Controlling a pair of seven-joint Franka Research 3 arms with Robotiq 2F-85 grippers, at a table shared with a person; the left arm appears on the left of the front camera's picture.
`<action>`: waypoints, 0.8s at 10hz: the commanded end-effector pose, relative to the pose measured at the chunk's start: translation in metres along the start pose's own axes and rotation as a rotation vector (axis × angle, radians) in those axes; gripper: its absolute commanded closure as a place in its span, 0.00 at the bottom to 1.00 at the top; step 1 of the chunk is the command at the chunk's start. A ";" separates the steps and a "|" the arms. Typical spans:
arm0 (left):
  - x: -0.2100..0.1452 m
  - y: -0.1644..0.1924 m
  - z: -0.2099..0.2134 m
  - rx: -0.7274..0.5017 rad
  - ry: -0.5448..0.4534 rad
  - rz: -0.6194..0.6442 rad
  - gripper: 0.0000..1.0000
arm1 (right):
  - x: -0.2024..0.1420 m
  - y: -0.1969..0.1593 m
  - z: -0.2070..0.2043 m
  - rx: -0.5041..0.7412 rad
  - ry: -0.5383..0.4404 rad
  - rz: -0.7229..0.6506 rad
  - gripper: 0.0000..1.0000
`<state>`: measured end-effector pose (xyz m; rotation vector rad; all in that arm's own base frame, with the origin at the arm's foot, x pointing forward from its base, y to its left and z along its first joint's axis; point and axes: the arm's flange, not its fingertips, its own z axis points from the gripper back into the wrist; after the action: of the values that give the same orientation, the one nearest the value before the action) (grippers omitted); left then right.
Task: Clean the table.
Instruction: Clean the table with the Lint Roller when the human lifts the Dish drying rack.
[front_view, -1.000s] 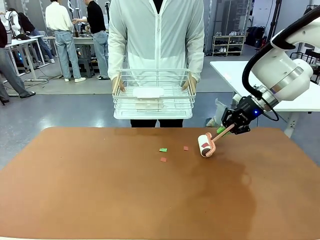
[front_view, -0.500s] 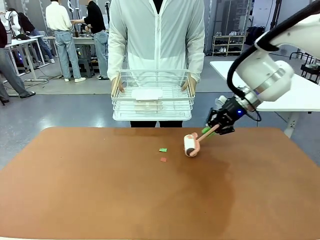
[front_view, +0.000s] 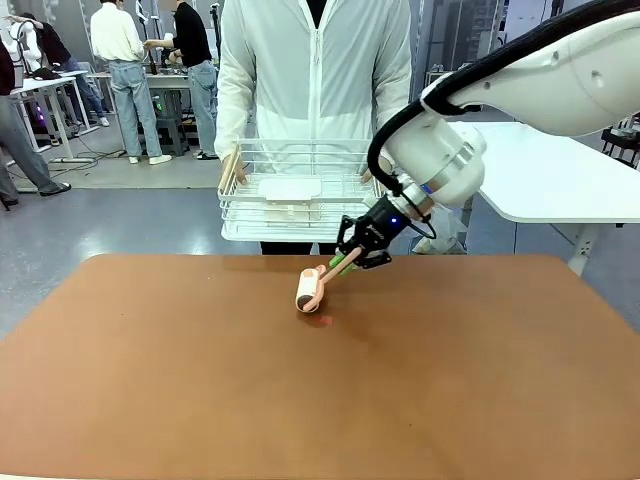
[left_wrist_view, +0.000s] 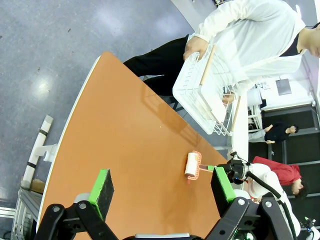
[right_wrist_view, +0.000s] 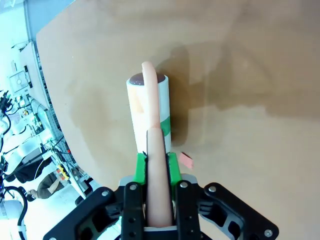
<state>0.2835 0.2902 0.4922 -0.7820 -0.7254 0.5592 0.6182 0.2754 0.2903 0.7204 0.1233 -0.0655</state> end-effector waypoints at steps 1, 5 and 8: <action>0.002 0.003 0.002 -0.030 -0.006 -0.018 0.00 | -0.010 -0.003 -0.045 -0.129 0.096 -0.010 0.79; 0.002 0.003 0.002 -0.030 -0.006 -0.018 0.00 | -0.007 0.022 -0.024 -0.133 0.052 0.022 0.79; 0.002 0.003 0.002 -0.030 -0.006 -0.018 0.00 | -0.010 0.054 0.071 -0.079 -0.035 0.104 0.79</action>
<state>0.2833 0.2905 0.4922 -0.7819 -0.7257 0.5598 0.6267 0.2906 0.3394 0.6455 0.0706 0.0125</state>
